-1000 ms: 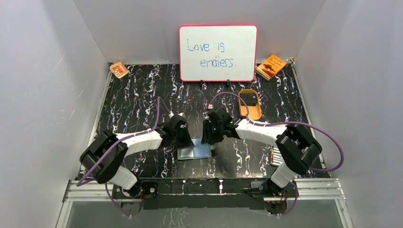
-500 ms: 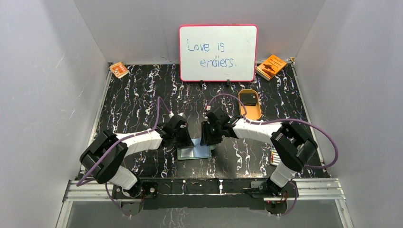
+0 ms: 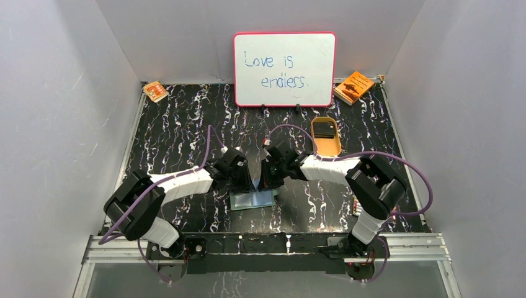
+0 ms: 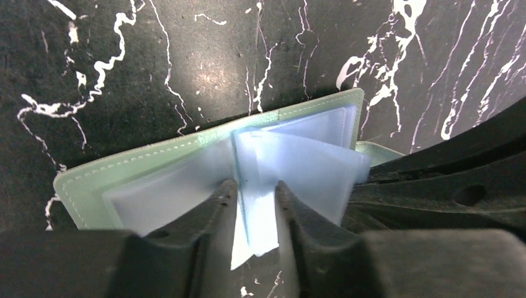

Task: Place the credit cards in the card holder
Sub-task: Open the card holder at the center of the board.

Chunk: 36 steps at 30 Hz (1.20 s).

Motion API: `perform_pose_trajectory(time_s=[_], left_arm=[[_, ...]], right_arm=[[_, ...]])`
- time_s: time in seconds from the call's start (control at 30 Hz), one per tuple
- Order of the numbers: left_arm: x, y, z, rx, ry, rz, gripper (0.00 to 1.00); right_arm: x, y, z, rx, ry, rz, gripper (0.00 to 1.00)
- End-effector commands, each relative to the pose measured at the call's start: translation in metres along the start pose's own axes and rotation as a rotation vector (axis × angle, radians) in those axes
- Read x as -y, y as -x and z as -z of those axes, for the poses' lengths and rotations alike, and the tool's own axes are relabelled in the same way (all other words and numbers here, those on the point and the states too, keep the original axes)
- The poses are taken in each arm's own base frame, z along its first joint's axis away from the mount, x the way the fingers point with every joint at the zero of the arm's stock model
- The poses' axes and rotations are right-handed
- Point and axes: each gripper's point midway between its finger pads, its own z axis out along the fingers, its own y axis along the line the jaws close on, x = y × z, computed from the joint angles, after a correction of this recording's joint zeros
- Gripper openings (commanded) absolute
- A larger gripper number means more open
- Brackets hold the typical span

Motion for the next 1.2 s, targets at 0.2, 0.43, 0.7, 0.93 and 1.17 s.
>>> perform_pose_trajectory(time_s=[0.2,0.43,0.7,0.93,1.17], left_arm=[[-0.012,0.007,0.038,0.051,0.078,-0.029,0.64],[0.014,0.024,0.054,0.139,-0.044,-0.016,0.80],[0.028,0.031,0.058,0.204,-0.149,0.020,0.83],[0.045,0.028,0.066,0.208,-0.276,0.022,0.83],[0.050,0.022,0.057,0.173,-0.303,0.002,0.84]], right_arm=[[0.013,0.004,0.026,0.052,-0.123,-0.027,0.00],[0.032,0.013,0.059,0.105,-0.315,-0.055,0.00],[0.032,0.019,0.079,0.046,-0.427,-0.002,0.00],[0.020,0.019,0.060,0.012,-0.363,-0.029,0.00],[0.021,0.008,0.049,-0.023,-0.330,-0.061,0.00]])
